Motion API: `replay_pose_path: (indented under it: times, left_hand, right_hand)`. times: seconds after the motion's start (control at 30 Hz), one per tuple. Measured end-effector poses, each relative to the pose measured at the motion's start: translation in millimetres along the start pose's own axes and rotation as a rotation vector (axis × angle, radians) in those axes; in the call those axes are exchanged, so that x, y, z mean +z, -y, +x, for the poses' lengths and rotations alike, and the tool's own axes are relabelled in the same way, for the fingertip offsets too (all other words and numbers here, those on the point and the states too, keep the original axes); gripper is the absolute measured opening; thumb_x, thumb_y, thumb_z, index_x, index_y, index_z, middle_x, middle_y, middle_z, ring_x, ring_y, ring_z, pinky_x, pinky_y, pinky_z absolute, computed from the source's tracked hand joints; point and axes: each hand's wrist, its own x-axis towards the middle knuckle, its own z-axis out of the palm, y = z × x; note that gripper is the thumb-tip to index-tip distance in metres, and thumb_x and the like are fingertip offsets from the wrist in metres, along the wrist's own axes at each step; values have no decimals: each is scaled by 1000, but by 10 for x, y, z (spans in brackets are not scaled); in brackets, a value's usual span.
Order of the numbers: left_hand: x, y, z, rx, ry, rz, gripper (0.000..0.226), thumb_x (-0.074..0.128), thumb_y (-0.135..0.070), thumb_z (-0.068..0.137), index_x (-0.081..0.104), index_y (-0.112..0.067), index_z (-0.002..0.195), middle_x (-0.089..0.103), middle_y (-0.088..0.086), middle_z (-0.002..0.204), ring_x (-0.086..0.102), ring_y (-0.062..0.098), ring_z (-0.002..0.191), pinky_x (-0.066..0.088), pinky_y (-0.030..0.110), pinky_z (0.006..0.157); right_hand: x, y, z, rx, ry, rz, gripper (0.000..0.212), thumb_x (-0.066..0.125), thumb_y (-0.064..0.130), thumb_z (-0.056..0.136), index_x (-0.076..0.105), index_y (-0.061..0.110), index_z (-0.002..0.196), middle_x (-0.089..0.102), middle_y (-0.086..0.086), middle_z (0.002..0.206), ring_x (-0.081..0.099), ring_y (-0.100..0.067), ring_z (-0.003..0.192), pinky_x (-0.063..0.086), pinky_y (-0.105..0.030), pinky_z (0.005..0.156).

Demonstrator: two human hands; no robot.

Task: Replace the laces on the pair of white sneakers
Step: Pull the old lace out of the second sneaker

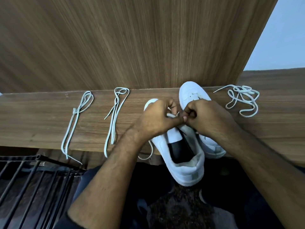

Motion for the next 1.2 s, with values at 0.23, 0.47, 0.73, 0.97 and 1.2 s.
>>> replay_pose_path:
  times: [0.23,0.47,0.73,0.97,1.2]
  left_hand:
    - [14,-65,-44,-130,-99,364,23,80,-40,81,70,-20,78,64,1,87,64,19,86,55,32,74]
    - [41,-126,-60,-85,-40,608,13,67,-30,92,67,-17,93,58,6,92,63,31,91,50,38,73]
    - [-174,-390,-199,-148,-205,-833,20,46,-9,103,49,-11,84,65,9,65,63,24,61,54,27,54]
    - [-116,-73,-132,-31,-125,269,25,75,-44,84,58,-25,85,54,-9,65,55,7,60,39,28,55]
    - [-7,-104,-102,-116,-144,559,11,69,-38,89,68,-32,80,60,-6,89,63,22,87,46,32,72]
  right_hand:
    - [34,-3,-2,-7,-20,-33,11,63,41,89,67,30,87,66,12,75,61,-9,71,54,-32,76]
    - [52,-8,0,-1,-52,-64,13,61,42,91,68,31,90,63,14,78,59,-11,80,48,-30,73]
    - [55,9,-18,-31,-77,-118,15,57,34,92,69,34,102,62,4,93,48,-19,80,46,-32,72]
    - [53,0,-28,-49,-56,-86,10,59,36,92,67,31,94,63,8,83,56,-19,82,51,-33,75]
    - [64,21,-41,-57,-59,-93,12,58,39,93,68,33,96,64,9,82,59,-18,86,51,-34,74]
